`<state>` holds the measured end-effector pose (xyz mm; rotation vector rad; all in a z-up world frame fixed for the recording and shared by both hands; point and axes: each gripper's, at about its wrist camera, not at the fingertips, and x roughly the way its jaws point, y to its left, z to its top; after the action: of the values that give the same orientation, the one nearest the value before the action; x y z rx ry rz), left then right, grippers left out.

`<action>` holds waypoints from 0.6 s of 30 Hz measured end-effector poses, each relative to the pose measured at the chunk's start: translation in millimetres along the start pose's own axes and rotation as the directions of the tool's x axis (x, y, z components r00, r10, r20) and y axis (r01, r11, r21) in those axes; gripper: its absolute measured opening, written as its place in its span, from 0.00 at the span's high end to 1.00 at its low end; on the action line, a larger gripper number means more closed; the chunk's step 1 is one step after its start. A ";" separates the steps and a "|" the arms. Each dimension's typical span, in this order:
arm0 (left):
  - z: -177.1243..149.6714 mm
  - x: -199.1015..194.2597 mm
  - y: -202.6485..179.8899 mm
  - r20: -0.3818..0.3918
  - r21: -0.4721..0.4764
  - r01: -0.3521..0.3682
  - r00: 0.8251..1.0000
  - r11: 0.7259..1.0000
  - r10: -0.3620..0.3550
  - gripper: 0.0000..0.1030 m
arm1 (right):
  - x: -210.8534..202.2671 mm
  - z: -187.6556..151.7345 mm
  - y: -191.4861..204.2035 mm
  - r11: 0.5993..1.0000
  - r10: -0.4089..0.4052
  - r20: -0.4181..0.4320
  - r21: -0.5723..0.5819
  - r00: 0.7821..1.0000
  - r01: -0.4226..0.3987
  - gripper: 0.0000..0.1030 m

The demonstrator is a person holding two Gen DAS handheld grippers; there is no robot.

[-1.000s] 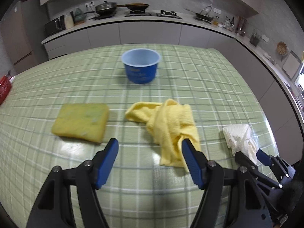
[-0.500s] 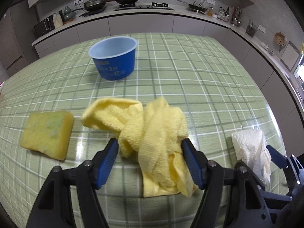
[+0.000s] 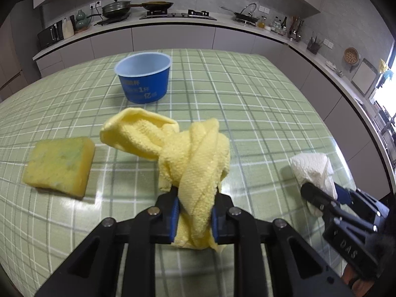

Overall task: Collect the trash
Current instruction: 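Grasp the yellow cloth with the left tool while the right tool grasps the white paper towel, then lift and carry the yellow cloth and paper towel over the black bin with both tools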

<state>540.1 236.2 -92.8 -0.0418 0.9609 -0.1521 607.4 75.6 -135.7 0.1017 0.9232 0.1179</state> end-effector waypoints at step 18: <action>-28.3 -0.5 3.7 -0.022 -0.039 -0.059 0.998 0.998 0.058 0.53 | -21.0 -16.2 -16.9 1.000 0.013 -0.006 0.028 1.000 -0.013 0.60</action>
<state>517.1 240.8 -108.9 -0.0482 0.9853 -0.0800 582.8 56.4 -131.2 0.1336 0.9304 0.1174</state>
